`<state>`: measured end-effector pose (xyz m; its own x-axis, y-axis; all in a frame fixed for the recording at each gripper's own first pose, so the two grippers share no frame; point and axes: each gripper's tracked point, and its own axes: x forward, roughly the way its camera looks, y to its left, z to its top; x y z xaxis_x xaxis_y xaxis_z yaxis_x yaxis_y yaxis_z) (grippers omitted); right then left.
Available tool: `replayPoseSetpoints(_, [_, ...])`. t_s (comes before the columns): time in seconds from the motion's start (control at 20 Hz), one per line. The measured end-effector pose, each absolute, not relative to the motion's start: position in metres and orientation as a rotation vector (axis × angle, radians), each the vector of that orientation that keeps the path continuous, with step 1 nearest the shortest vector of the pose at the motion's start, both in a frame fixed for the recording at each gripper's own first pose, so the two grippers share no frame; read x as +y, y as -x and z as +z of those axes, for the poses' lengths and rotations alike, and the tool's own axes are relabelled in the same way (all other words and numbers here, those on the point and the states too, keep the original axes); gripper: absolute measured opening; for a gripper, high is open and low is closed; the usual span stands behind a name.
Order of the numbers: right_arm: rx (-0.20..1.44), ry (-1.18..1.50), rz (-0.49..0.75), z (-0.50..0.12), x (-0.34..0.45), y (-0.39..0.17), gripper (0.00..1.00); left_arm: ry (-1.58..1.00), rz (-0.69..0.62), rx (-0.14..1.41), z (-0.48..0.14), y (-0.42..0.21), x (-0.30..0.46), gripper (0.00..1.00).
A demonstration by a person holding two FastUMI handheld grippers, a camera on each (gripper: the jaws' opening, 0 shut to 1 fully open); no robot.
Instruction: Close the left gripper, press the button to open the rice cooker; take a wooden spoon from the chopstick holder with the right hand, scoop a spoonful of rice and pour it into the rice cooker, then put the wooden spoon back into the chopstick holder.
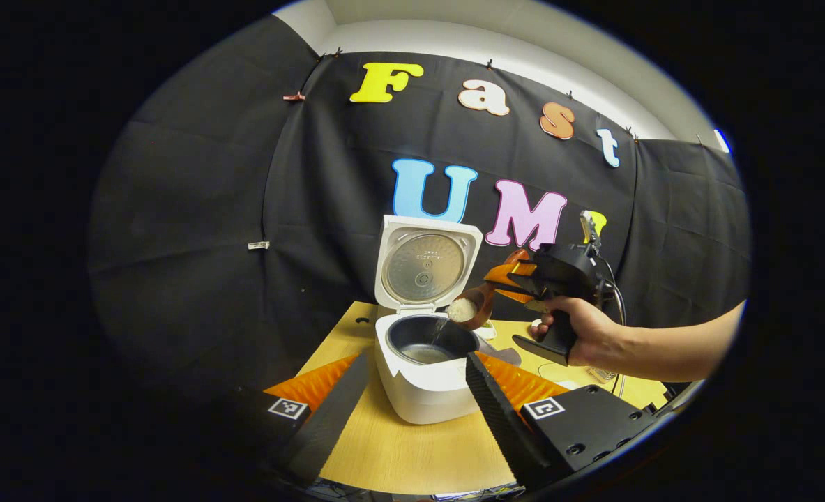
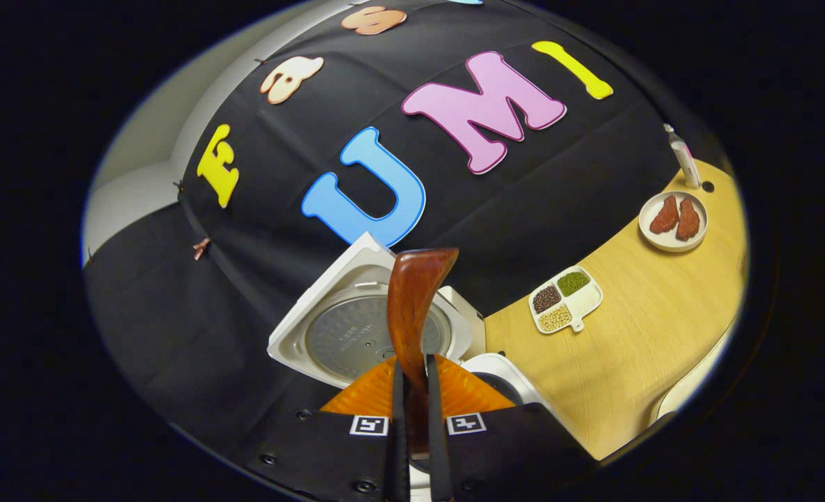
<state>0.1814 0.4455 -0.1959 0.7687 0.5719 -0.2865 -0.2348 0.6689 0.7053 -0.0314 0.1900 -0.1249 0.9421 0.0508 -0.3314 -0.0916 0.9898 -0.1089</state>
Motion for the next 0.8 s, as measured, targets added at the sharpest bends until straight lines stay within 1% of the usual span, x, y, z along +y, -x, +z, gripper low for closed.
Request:
replayPoseSetpoints(0.15, [0.508,-0.496,0.501,-0.21,0.457,-0.186,0.15,0.134,0.087,0.338,-0.126,0.028,0.194,0.97])
replayPoseSetpoints(0.25, [0.494,-0.349,0.539,-0.218,0.467,-0.184,0.15,0.143,0.093,0.344,-0.131,0.037,0.2,0.97])
replayPoseSetpoints(0.5, [0.421,-0.107,0.637,-0.215,0.493,-0.181,0.16,0.166,0.103,0.345,-0.135,0.037,0.207,0.97])
replayPoseSetpoints(0.65, [0.351,0.055,0.718,-0.205,0.507,-0.176,0.16,0.169,0.104,0.349,-0.139,0.037,0.206,0.97])
replayPoseSetpoints(0.8, [0.241,0.228,0.799,-0.19,0.52,-0.168,0.15,0.169,0.097,0.355,-0.142,0.041,0.205,0.97])
